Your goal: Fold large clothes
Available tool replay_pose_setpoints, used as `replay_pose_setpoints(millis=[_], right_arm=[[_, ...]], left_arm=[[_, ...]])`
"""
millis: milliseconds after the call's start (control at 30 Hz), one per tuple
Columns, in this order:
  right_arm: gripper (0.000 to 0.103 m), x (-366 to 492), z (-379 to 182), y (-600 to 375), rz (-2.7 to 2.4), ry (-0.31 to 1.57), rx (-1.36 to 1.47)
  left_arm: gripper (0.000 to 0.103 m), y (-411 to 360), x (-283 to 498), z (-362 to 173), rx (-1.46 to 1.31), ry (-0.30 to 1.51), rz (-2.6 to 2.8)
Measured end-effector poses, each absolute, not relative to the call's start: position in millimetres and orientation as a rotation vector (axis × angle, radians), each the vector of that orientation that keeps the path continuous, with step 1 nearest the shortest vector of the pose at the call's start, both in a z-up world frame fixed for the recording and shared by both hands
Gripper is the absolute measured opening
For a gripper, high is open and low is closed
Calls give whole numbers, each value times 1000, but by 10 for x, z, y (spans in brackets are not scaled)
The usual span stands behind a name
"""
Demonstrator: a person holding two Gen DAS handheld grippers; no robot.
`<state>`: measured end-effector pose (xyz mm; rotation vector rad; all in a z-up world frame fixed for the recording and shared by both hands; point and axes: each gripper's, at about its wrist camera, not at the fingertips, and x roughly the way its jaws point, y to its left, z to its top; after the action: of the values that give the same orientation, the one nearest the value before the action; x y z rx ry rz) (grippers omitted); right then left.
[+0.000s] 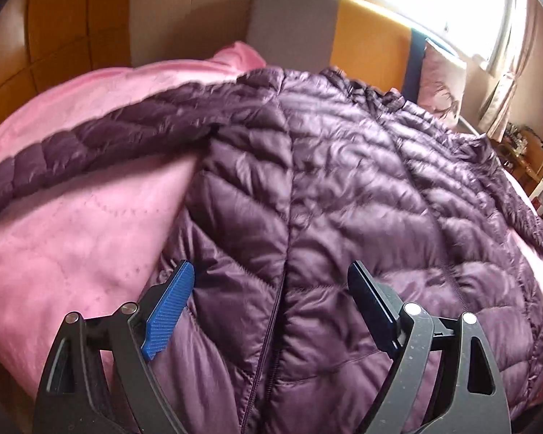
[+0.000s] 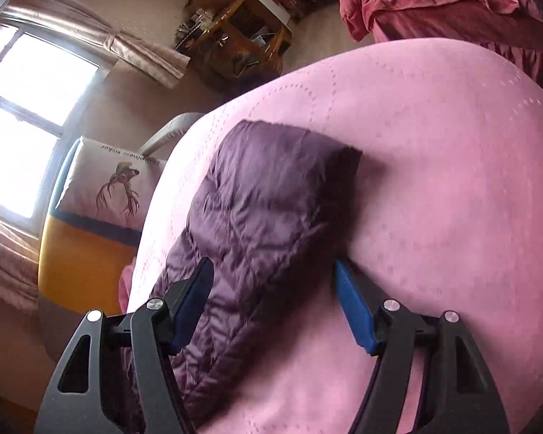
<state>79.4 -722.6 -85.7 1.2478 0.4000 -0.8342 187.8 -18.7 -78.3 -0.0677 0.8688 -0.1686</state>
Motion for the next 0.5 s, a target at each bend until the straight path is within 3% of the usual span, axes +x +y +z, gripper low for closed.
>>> replay_pose_setpoints(millis=[33, 100, 167, 333, 500], right_arm=[[68, 828, -836, -7304, -839, 394, 1240], [50, 902, -818, -7402, -848, 423, 1224], [7, 911, -803, -7449, -821, 461, 1213], [3, 448, -646, -7143, -884, 444, 1074], [1, 40, -916, -6997, -965, 515, 1003]], left_arm=[[86, -186, 1867, -819, -60, 870, -166], [86, -203, 1846, -872, -37, 869, -163], [86, -206, 1832, -909, -35, 873, -159], [86, -197, 1837, -948, -51, 884, -158], [86, -138, 1832, -927, -55, 910, -216]])
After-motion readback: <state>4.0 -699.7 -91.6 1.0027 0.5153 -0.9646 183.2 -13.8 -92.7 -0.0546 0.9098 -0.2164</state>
